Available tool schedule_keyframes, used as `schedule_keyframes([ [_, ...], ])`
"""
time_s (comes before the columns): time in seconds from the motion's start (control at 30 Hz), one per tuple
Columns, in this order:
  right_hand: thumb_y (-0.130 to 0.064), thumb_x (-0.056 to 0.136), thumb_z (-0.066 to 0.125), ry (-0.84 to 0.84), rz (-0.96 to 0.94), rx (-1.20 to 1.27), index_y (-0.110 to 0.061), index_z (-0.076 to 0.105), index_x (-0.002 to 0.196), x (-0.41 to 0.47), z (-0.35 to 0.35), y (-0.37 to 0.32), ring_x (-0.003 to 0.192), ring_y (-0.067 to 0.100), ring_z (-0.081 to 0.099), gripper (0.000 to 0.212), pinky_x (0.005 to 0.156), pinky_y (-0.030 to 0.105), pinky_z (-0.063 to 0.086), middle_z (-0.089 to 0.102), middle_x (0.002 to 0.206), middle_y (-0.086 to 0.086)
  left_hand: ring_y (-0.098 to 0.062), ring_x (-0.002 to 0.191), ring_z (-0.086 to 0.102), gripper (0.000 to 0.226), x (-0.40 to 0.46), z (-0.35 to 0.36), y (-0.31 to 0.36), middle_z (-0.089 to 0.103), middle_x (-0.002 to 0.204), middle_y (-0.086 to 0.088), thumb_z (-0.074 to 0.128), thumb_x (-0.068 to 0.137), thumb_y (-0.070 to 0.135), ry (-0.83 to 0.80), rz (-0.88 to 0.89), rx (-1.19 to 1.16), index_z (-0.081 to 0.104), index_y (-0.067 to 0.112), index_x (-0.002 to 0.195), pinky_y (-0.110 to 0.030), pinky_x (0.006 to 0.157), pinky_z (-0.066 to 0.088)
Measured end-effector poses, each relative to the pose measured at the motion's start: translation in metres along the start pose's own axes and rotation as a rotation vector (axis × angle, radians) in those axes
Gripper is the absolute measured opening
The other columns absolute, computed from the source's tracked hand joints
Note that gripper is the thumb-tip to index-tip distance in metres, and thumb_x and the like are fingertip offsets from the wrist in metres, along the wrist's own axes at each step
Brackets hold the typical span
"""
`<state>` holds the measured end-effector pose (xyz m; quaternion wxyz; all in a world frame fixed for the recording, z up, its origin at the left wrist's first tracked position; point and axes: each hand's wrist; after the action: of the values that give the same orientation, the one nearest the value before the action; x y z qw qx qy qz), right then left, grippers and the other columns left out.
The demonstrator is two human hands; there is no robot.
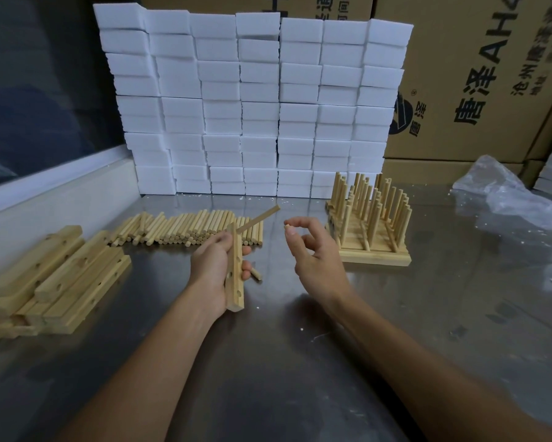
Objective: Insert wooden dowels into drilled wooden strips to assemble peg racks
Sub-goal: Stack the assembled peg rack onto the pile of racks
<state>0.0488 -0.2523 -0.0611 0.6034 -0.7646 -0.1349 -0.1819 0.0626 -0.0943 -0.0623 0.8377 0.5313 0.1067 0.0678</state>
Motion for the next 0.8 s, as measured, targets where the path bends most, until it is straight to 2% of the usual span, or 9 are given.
schedule_keyframes([
  [0.1, -0.033, 0.099, 0.056, 0.038, -0.041, -0.023, -0.025, 0.063, 0.102, 0.0005, -0.0006, 0.0008, 0.055, 0.009, 0.044, 0.010, 0.056, 0.029, 0.040, 0.048, 0.063, -0.003, -0.016, 0.043, 0.052, 0.019, 0.0004, 0.0003, -0.0001, 0.066, 0.082, -0.016, 0.048, 0.103, 0.016, 0.000, 0.001, 0.002, 0.063, 0.010, 0.114, -0.025, 0.036, 0.042],
  [0.17, -0.033, 0.097, 0.060, 0.078, -0.043, -0.034, -0.025, 0.066, 0.097, 0.0010, -0.0014, 0.0014, 0.065, 0.022, 0.054, 0.009, 0.061, 0.028, 0.044, 0.053, 0.066, -0.001, -0.016, 0.043, 0.052, 0.020, 0.0002, 0.0004, 0.0000, 0.066, 0.083, -0.016, 0.048, 0.103, 0.016, -0.001, -0.001, 0.002, 0.063, 0.010, 0.115, -0.025, 0.036, 0.043],
  [0.23, -0.034, 0.094, 0.064, 0.117, -0.036, -0.018, -0.027, 0.068, 0.091, 0.0017, -0.0024, 0.0022, 0.074, 0.026, 0.060, 0.008, 0.064, 0.031, 0.048, 0.057, 0.067, 0.001, -0.016, 0.043, 0.052, 0.020, -0.0003, 0.0004, 0.0003, 0.066, 0.083, -0.016, 0.048, 0.103, 0.016, -0.004, -0.008, -0.002, 0.062, 0.010, 0.116, -0.025, 0.037, 0.043],
  [0.33, -0.040, 0.089, 0.070, 0.159, -0.029, -0.026, -0.028, 0.071, 0.083, 0.0026, -0.0032, 0.0021, 0.063, 0.020, 0.058, 0.013, 0.061, 0.036, 0.048, 0.057, 0.060, -0.006, -0.016, 0.041, 0.052, 0.021, -0.0019, 0.0008, 0.0014, 0.065, 0.082, -0.016, 0.047, 0.104, 0.016, -0.018, -0.025, -0.025, 0.062, 0.008, 0.115, -0.023, 0.037, 0.043],
  [0.47, -0.039, 0.090, 0.069, 0.162, -0.021, -0.040, -0.024, 0.071, 0.085, 0.0036, -0.0032, 0.0045, 0.062, 0.004, 0.055, 0.015, 0.061, 0.026, 0.048, 0.060, 0.066, -0.010, -0.014, 0.041, 0.053, 0.025, -0.0042, 0.0008, 0.0025, 0.065, 0.079, -0.013, 0.045, 0.105, 0.019, -0.045, -0.044, -0.049, 0.061, 0.006, 0.118, -0.022, 0.037, 0.043],
  [0.63, -0.032, 0.093, 0.066, 0.166, 0.003, -0.065, -0.023, 0.071, 0.093, 0.0039, -0.0022, 0.0089, 0.068, 0.002, 0.057, 0.011, 0.060, 0.016, 0.047, 0.062, 0.076, -0.009, -0.015, 0.043, 0.057, 0.026, -0.0055, 0.0010, 0.0029, 0.068, 0.065, -0.007, 0.044, 0.106, 0.025, -0.058, -0.073, -0.057, 0.061, 0.007, 0.114, -0.023, 0.040, 0.048],
  [0.8, -0.031, 0.090, 0.070, 0.159, -0.003, -0.091, -0.024, 0.072, 0.092, 0.0003, 0.0005, 0.0086, 0.060, 0.001, 0.056, 0.008, 0.054, 0.016, 0.044, 0.066, 0.077, -0.009, -0.016, 0.043, 0.055, 0.027, -0.0054, 0.0007, 0.0029, 0.067, 0.067, -0.007, 0.043, 0.106, 0.026, -0.080, -0.065, -0.036, 0.062, 0.009, 0.112, -0.023, 0.039, 0.047],
])
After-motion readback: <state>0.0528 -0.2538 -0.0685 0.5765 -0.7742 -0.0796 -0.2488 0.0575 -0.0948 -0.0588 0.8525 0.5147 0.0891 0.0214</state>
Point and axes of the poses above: each hand's wrist, its own x-axis towards the middle knuckle, its own z-axis out of the palm, y = z × x
